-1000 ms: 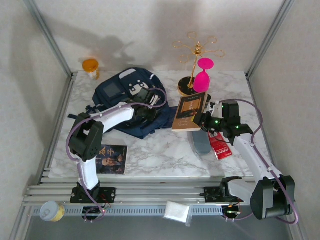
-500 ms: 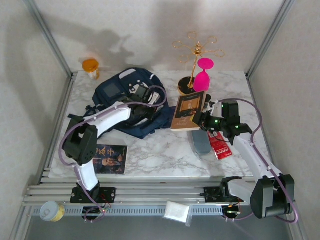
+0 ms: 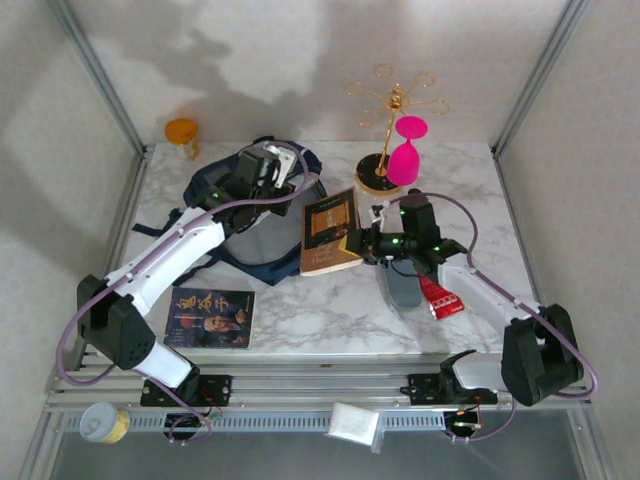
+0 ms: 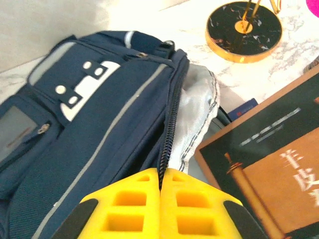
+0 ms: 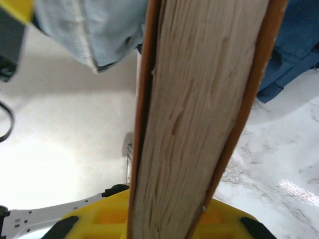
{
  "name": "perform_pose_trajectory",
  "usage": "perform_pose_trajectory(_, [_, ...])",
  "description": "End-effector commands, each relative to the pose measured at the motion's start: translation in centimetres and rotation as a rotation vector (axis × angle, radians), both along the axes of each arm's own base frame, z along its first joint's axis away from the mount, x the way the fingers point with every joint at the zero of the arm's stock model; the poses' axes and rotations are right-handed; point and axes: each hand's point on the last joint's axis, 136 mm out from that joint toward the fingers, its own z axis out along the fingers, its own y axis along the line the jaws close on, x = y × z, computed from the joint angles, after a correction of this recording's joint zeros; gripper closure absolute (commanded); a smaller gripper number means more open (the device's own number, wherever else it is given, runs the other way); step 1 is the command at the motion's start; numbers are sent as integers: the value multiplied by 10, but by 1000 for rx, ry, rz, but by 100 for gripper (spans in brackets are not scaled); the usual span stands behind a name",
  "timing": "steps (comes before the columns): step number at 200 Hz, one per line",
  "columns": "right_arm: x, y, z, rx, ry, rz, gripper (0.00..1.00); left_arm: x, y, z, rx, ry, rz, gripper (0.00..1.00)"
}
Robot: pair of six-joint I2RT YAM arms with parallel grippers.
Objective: Pack the student bag
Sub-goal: Place the book in the student bag.
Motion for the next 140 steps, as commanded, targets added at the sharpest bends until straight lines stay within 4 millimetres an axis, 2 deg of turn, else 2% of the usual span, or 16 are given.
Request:
perform_pose_trajectory(1, [19, 30, 33, 100, -103, 14, 100, 2, 6, 49, -21, -123, 4, 100])
perform_pose_trajectory(37, [40, 92, 27, 112, -126, 63, 100, -2, 3, 57, -54, -153, -15, 100])
perform_pose_trajectory(62, [69, 129, 22, 150, -146, 70, 100, 2, 8, 66, -69, -172, 26, 100])
perform_pose_trajectory(80, [90, 154, -2, 118, -113, 112, 97, 3, 11, 69, -72, -186, 49, 100])
perform_pose_trajectory(101, [112, 169, -32, 67, -110, 127, 87, 9, 23, 71, -51, -206, 129, 100])
perform_pose_trajectory(126, [137, 176, -73, -6, -99, 116, 80, 14, 32, 73, -58, -225, 190, 100])
perform_pose_trajectory(140, [147, 173, -90, -45, -93, 119, 70, 15, 30, 74, -65, -232, 188, 100])
